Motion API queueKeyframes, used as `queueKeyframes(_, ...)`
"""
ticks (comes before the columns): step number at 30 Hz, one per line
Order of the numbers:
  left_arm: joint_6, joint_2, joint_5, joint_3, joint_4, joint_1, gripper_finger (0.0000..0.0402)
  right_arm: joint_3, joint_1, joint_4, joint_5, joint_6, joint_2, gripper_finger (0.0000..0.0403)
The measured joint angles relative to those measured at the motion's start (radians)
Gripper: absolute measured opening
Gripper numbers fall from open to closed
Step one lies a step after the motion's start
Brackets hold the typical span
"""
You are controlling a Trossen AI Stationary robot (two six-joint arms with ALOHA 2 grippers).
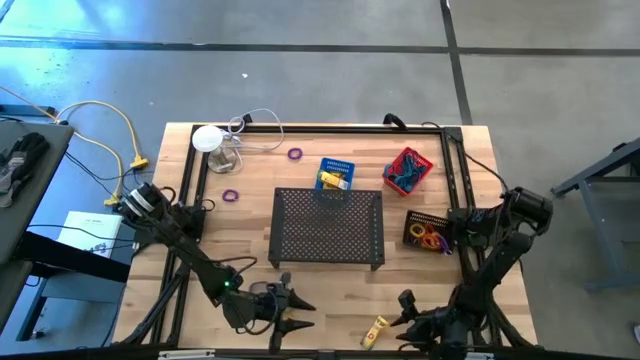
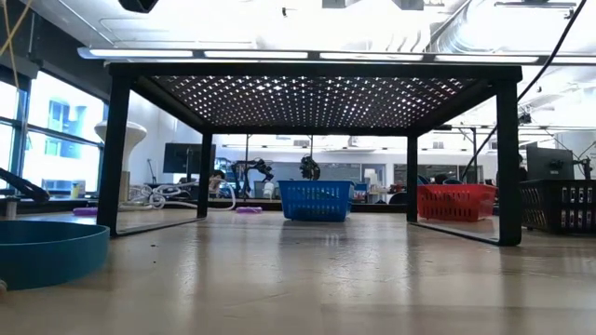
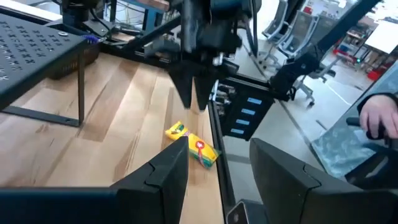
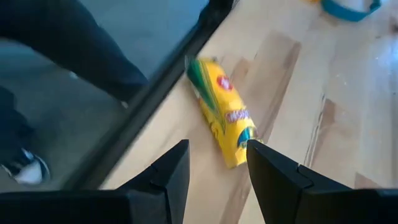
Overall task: Pick & Place Office Desk Supplies
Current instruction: Put the yellow crayon box into the blue bin
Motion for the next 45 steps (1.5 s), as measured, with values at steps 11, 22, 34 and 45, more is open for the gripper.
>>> queueKeyframes(11,-0.004,0.0,-0.003,0.0,0.057,0.026,0.0166,0.0,-0.029,-0.001,0.03,-0.104,0.068,0.0148)
queueKeyframes(22,-0.004,0.001,-0.015,0.0,0.059,0.028,0.0166,0.0,-0.043,-0.015,-0.008,-0.105,0.068,0.0148)
queueKeyframes(34,-0.004,0.005,-0.014,0.0,0.058,0.026,0.0166,0.0,-0.082,-0.012,-0.059,-0.104,0.068,0.0118)
queueKeyframes(45,-0.003,0.005,-0.014,0.0,0.058,0.019,0.0166,0.0,-0.09,-0.012,-0.112,-0.104,0.068,0.0025)
